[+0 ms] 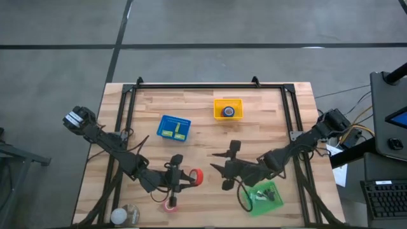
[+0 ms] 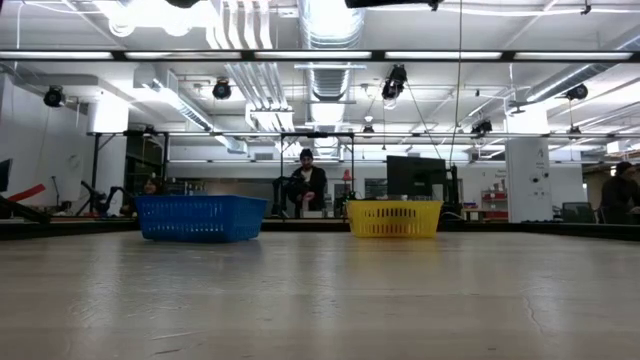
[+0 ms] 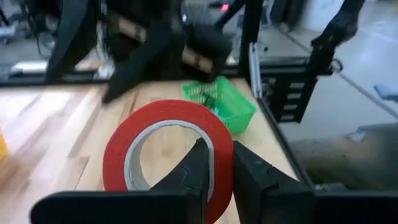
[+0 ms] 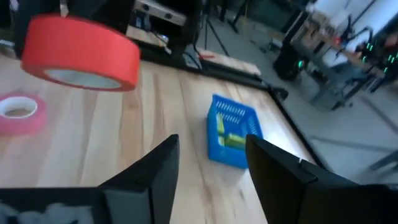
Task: Pick and place Stapler, Stapler remover, tape
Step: Put the orange tape into the yellow bin
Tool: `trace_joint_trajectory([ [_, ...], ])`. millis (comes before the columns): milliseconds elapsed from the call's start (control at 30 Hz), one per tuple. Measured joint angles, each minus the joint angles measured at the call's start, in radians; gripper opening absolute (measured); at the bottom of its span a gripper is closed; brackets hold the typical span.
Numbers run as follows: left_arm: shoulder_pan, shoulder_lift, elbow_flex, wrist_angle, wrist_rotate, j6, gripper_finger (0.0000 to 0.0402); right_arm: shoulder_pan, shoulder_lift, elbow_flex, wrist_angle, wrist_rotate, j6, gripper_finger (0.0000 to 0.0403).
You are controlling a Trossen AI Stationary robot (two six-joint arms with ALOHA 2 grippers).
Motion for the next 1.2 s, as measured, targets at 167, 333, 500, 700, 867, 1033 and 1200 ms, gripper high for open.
trace_joint_trajectory([
  [167,0.0,0.0,0.0,0.147,0.025,0.108,0.005,0.003,0.065,0.001,0.169,0.001,-0.175,0.0191],
  [333,0.002,0.0,0.0,0.211,0.11,0.146,0.005,0.001,0.099,0.002,0.343,0.0,-0.296,0.0196],
  [500,0.004,0.0,0.0,0.228,0.134,0.151,0.0047,-0.002,0.106,0.002,0.464,-0.116,-0.374,0.0196],
  [700,0.004,0.0,0.0,0.237,0.152,0.165,0.0052,-0.003,0.105,0.002,0.468,-0.18,-0.336,0.0192],
  [867,0.005,-0.004,0.0,0.23,0.157,0.174,0.0046,-0.003,0.104,0.002,0.446,-0.205,-0.302,0.0184],
  [1033,0.006,-0.035,0.0,0.183,0.146,0.169,0.0052,0.004,0.104,0.002,0.392,-0.218,-0.267,0.018],
  [1200,0.006,-0.072,0.0,0.154,0.154,0.16,0.0047,0.002,0.103,0.002,0.374,-0.216,-0.243,0.0187],
])
